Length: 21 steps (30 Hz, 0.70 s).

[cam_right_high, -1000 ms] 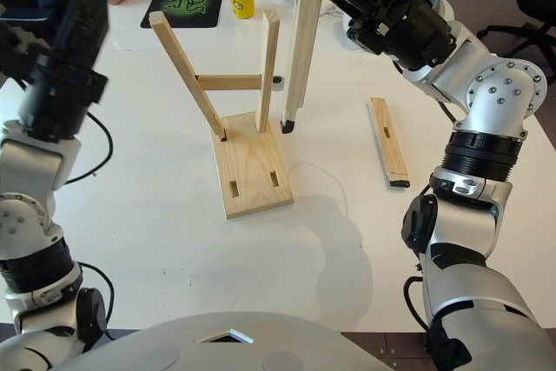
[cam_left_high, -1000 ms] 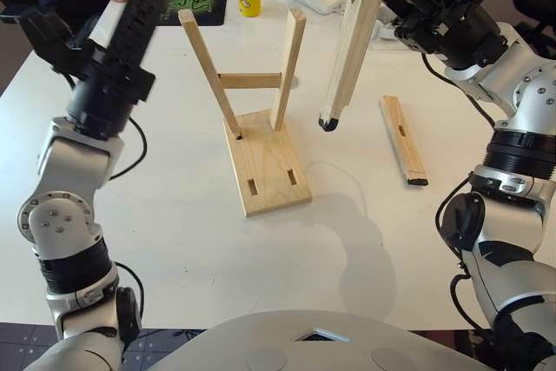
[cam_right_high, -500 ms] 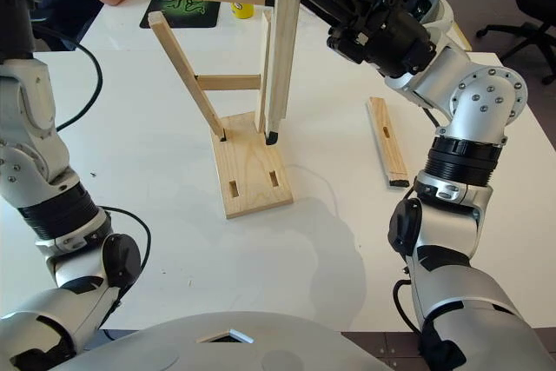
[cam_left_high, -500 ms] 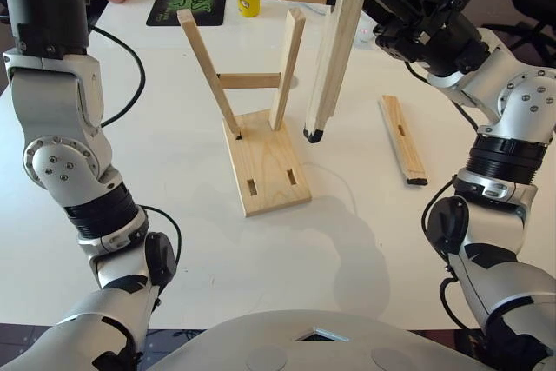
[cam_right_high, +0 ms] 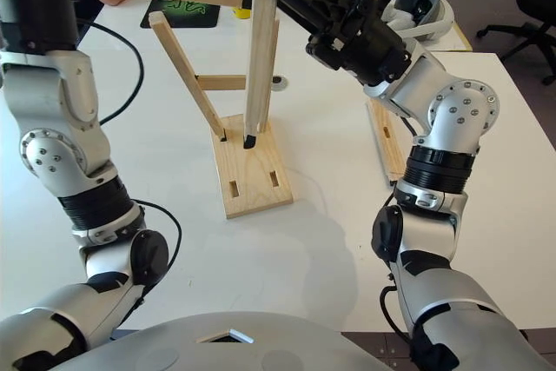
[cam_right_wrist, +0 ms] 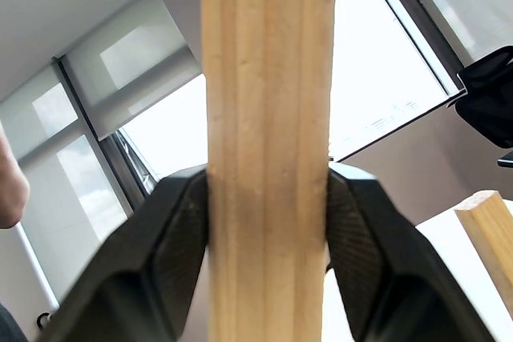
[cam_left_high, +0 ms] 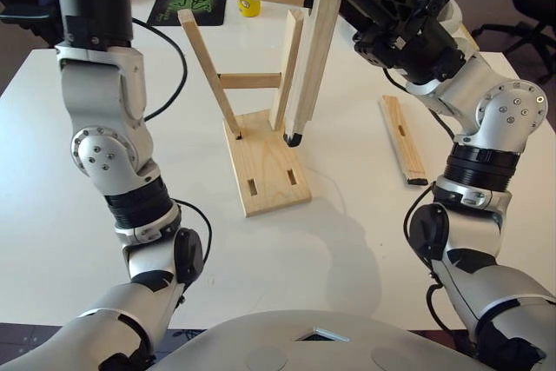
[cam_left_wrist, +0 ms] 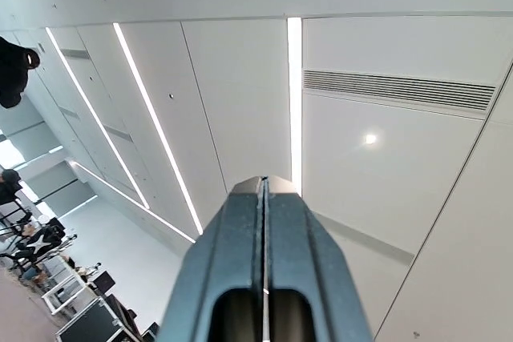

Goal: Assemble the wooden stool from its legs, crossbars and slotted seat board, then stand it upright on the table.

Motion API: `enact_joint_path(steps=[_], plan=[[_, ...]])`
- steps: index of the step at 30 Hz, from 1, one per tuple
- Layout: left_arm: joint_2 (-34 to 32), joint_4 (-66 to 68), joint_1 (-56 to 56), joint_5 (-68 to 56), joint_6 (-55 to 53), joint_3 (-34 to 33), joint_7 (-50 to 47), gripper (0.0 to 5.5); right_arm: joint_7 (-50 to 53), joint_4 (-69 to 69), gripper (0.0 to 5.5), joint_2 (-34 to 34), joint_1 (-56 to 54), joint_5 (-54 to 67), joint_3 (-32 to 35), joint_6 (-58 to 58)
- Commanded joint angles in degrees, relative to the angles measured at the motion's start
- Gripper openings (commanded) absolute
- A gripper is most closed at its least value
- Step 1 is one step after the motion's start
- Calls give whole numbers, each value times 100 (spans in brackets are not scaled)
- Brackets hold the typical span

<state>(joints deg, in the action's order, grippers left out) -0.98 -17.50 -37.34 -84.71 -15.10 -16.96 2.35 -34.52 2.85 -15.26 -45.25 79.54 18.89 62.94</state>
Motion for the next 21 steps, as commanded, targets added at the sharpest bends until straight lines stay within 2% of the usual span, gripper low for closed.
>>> enact_joint_path(steps=[1, 21], plan=[[494, -165, 273, 564, -185, 831, 49, 0, 289, -325, 205, 402, 8, 127, -216, -184], [562, -272, 141, 805, -63, 769, -43, 0, 548, -571, 205, 289, 315, 458, -473, -418]])
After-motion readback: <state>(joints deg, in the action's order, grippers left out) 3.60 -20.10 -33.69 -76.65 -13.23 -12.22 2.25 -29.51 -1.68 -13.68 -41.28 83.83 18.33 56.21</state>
